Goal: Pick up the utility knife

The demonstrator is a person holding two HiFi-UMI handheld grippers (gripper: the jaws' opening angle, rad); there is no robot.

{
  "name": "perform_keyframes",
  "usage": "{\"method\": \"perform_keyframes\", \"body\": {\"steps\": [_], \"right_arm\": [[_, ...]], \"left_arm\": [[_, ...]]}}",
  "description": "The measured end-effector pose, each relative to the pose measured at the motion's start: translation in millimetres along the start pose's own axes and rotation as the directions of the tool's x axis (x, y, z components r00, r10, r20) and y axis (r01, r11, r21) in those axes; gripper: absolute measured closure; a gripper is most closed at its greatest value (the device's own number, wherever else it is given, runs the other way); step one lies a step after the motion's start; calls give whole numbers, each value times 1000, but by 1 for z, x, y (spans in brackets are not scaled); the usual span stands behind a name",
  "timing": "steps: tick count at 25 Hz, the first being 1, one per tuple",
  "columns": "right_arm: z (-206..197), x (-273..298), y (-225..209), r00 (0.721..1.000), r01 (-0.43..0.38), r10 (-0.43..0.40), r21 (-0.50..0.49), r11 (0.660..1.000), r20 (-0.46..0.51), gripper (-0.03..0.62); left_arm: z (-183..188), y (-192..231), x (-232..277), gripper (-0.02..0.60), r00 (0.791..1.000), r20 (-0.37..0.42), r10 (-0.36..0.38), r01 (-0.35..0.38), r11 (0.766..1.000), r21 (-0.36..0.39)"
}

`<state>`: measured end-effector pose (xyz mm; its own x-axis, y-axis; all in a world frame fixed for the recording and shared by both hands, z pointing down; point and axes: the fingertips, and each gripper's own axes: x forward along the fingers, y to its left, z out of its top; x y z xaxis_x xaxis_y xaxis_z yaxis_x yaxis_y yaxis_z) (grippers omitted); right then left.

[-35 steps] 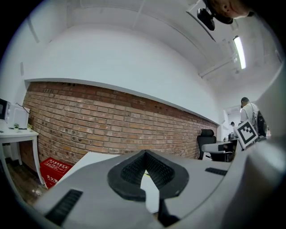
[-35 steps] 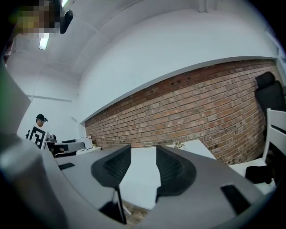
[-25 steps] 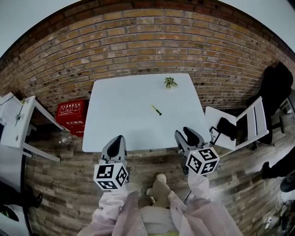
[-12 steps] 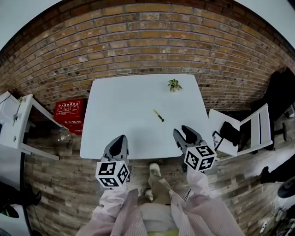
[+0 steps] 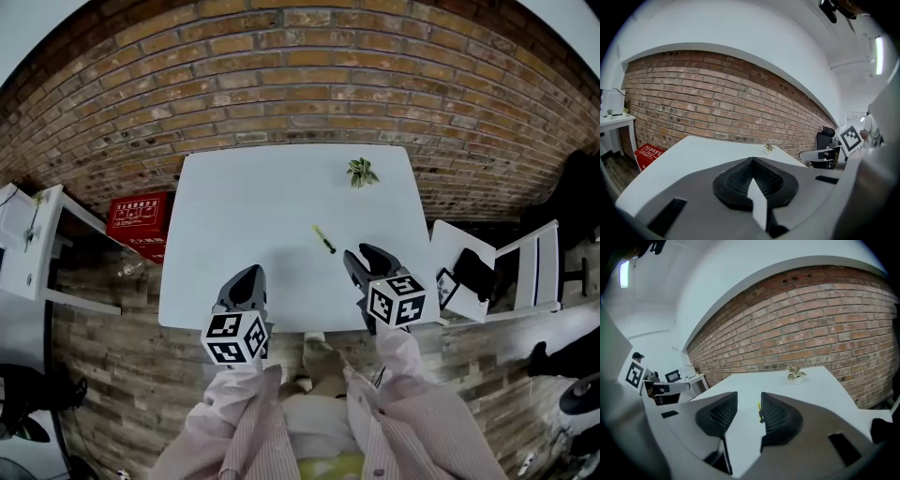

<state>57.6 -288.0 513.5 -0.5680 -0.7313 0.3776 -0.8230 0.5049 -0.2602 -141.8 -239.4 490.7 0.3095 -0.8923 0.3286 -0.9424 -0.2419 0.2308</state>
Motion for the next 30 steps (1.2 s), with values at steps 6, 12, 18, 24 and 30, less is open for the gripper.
{"method": "perform_keyframes", "body": {"steps": [6,12,18,24,30], "right_arm": [[-4,33,-8,997,-45,44,-13,999,-62,436],[-13,62,-10,987,-88,80,-48,995,-136,436],[-30,90,-15,969,-118,99,-73,990,-225,436],[-52,114,-23,944,-123,85,-101,987,-317,436],[-69,127,-21,921,-128,72,-122,984,-384,437]], "left_arm": [[-17,4,29,591,998,-65,6,-7,1000,-21],[-30,8,56,590,993,-116,4,-9,999,-48],[-46,15,78,590,985,-174,3,-17,997,-79],[-60,21,95,591,973,-229,-3,-22,994,-104],[-69,23,105,591,962,-272,-20,-13,993,-119]]}}
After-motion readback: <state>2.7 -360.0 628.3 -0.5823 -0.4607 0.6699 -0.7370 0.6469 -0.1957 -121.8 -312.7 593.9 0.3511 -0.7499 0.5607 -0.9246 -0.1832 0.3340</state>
